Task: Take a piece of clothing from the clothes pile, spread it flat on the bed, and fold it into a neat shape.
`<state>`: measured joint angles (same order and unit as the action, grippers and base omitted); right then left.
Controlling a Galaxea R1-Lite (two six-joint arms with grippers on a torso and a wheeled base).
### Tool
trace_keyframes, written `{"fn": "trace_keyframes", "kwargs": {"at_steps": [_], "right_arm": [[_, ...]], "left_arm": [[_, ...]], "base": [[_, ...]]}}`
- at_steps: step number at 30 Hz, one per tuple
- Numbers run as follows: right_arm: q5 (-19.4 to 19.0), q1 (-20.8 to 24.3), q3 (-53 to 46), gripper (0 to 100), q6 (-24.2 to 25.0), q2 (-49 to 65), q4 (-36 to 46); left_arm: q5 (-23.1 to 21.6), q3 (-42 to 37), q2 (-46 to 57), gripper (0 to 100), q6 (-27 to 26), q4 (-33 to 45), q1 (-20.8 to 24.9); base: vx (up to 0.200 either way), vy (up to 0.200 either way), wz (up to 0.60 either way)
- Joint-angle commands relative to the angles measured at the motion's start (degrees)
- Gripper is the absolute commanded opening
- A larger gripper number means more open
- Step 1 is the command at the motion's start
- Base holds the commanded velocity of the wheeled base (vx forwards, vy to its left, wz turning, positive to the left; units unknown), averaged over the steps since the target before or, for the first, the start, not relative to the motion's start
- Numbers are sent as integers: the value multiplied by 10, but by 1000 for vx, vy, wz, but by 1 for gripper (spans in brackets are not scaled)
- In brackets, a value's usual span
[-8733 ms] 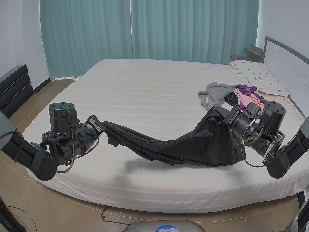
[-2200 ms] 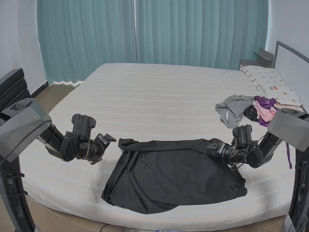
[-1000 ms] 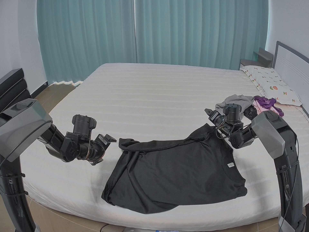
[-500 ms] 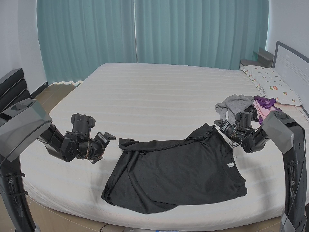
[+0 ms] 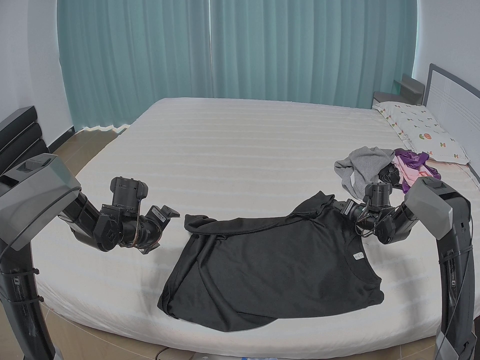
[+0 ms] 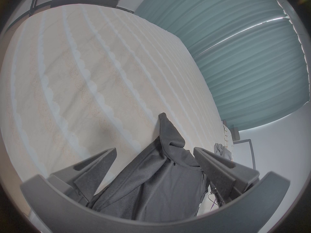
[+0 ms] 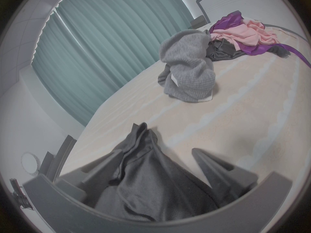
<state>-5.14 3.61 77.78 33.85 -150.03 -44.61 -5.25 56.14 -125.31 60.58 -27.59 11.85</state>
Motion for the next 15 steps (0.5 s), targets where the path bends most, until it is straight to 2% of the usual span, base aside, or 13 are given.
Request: {"fn": "trace_keyframes", "kwargs": {"at_steps": [1,15], "right_arm": [[0,-1,3,0,-10,-23,-7],[26,-57,32,0,-7,-17,-29]], "left_arm": [[1,1,0,100,0,0,-1],[6,6,-10,100,-2,-1,-1]], "base": [[0,0,0],[0,0,0]]}}
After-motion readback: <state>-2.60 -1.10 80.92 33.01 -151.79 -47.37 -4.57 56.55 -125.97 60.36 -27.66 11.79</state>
